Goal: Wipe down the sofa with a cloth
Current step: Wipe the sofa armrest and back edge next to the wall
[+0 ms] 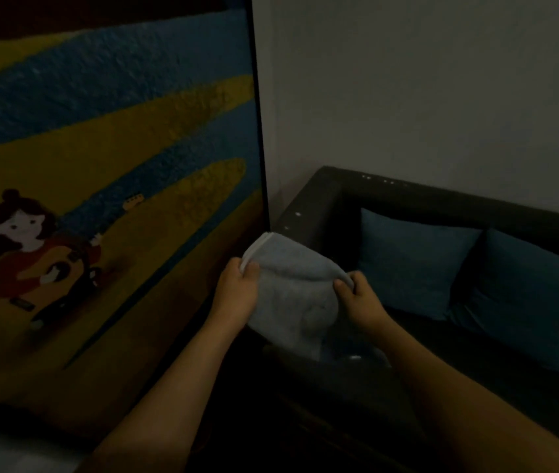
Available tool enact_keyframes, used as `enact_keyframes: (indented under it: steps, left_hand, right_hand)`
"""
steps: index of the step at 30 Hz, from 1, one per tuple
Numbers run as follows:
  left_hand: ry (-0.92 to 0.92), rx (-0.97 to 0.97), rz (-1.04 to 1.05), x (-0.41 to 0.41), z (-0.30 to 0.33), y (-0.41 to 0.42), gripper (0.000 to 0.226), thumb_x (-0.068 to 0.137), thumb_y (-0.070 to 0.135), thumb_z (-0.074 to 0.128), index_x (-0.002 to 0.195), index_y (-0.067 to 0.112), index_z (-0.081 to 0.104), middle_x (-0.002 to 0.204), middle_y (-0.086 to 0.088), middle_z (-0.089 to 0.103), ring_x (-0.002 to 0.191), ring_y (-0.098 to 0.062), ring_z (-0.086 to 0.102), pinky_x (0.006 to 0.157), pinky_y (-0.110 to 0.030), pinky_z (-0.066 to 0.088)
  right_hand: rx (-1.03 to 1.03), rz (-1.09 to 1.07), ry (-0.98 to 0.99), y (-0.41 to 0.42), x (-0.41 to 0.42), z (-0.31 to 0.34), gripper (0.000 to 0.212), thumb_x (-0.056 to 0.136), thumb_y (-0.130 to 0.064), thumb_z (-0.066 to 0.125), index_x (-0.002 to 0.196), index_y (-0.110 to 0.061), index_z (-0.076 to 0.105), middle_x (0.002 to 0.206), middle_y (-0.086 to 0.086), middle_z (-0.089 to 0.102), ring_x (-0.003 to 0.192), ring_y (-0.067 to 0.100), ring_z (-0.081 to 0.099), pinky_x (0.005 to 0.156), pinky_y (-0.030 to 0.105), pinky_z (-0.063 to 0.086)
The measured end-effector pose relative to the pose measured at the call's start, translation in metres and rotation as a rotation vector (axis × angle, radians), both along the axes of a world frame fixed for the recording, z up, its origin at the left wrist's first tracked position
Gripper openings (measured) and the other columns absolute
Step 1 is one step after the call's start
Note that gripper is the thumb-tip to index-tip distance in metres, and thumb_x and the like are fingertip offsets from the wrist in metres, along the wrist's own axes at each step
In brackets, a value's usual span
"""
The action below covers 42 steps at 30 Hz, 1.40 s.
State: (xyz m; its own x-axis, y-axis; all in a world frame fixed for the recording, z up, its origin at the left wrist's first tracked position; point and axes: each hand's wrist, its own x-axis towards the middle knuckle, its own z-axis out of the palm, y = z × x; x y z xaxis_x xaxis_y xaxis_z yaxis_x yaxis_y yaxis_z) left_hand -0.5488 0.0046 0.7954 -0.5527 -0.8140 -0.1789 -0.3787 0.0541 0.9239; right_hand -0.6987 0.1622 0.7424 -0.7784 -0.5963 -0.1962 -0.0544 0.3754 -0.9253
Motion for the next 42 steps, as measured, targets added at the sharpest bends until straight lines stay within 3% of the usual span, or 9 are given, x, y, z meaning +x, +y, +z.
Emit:
enact_keyframes:
  steps: [5,12,20,24,27,30,33,37,42]
  left_hand:
    - [-0.172,0.052,0.042,-0.045,-0.032,-0.074,0.039,0.097,0.022,0.038,0.136,0.017,0.042,0.127,-0.006,0.051,0.109,-0.023,0.052,0.093,-0.042,0.046]
    - [-0.198,0.054,-0.022,-0.11,-0.061,-0.158,0.02,0.097,0.025,0.043,0.114,0.019,0.049,0.111,-0.003,0.055,0.093,-0.015,0.055,0.077,-0.034,0.045]
    - [-0.205,-0.135,-0.024,-0.175,-0.117,-0.165,0.057,0.099,0.027,0.045,0.148,0.042,0.02,0.153,0.006,0.031,0.136,-0.017,0.036,0.107,-0.04,0.033]
    - [-0.395,-0.223,0.003,-0.193,-0.171,-0.185,0.044,0.101,0.028,0.04,0.144,0.034,0.035,0.143,-0.005,0.046,0.127,-0.028,0.048,0.101,-0.038,0.039]
    - [-0.677,-0.469,-0.093,-0.212,-0.219,-0.2,0.044,0.093,0.034,0.045,0.137,0.029,0.047,0.13,-0.016,0.048,0.113,-0.038,0.05,0.088,-0.045,0.047]
    - [-0.796,-0.677,-0.295,-0.24,-0.265,-0.211,0.06,0.086,0.058,0.041,0.141,0.033,0.041,0.142,-0.018,0.036,0.128,-0.041,0.038,0.097,-0.06,0.039]
    - [-0.749,-0.783,-0.338,-0.26,-0.291,-0.216,0.068,0.089,0.066,0.037,0.147,0.031,0.032,0.147,-0.012,0.035,0.134,-0.035,0.031,0.105,-0.058,0.03]
    - [-0.702,-0.833,-0.357,-0.271,-0.296,-0.229,0.063,0.089,0.066,0.035,0.147,0.04,0.03,0.132,-0.009,0.043,0.115,-0.03,0.041,0.094,-0.05,0.038]
    - [-0.729,-0.911,-0.434,-0.278,-0.293,-0.226,0.056,0.092,0.055,0.033,0.144,0.036,0.038,0.11,-0.006,0.053,0.087,-0.025,0.051,0.071,-0.038,0.046]
  right_hand:
    - [0.167,0.117,0.092,-0.074,-0.06,-0.009,0.022,0.096,-0.039,0.047,0.107,-0.02,0.041,0.091,0.001,0.056,0.083,0.019,0.057,0.069,0.035,0.048]
    - [0.293,0.185,0.149,-0.143,-0.132,-0.018,0.024,0.089,-0.024,0.053,0.107,-0.014,0.039,0.092,0.006,0.058,0.079,0.021,0.057,0.068,0.037,0.046]
    - [0.318,0.375,0.268,-0.205,-0.246,-0.061,0.017,0.076,-0.002,0.057,0.076,-0.018,0.05,0.079,0.003,0.058,0.079,0.023,0.057,0.069,0.033,0.045]
    - [0.321,0.452,0.354,-0.252,-0.283,-0.116,0.021,0.074,-0.005,0.06,0.083,-0.023,0.054,0.093,0.011,0.058,0.092,0.029,0.054,0.078,0.034,0.044]
    - [0.348,0.311,0.398,-0.283,-0.284,-0.171,0.023,0.085,-0.017,0.062,0.108,-0.014,0.059,0.11,0.013,0.053,0.103,0.032,0.05,0.089,0.04,0.041]
    - [0.443,-0.007,0.22,-0.303,-0.265,-0.224,0.07,0.077,-0.052,0.068,0.133,-0.021,0.039,0.134,0.012,0.037,0.123,0.033,0.038,0.103,0.048,0.034]
    - [0.426,-0.374,-0.037,-0.311,-0.251,-0.257,0.1,0.059,-0.072,0.071,0.135,-0.025,0.028,0.142,0.008,0.03,0.131,0.029,0.032,0.109,0.056,0.025]
    - [0.129,-0.414,-0.158,-0.303,-0.242,-0.283,0.086,0.072,-0.06,0.07,0.136,-0.022,0.028,0.134,0.006,0.032,0.124,0.021,0.037,0.104,0.04,0.039]
    - [0.088,-0.337,-0.111,-0.299,-0.259,-0.278,0.067,0.079,-0.062,0.059,0.127,-0.023,0.034,0.127,0.006,0.043,0.114,0.017,0.048,0.095,0.035,0.044]
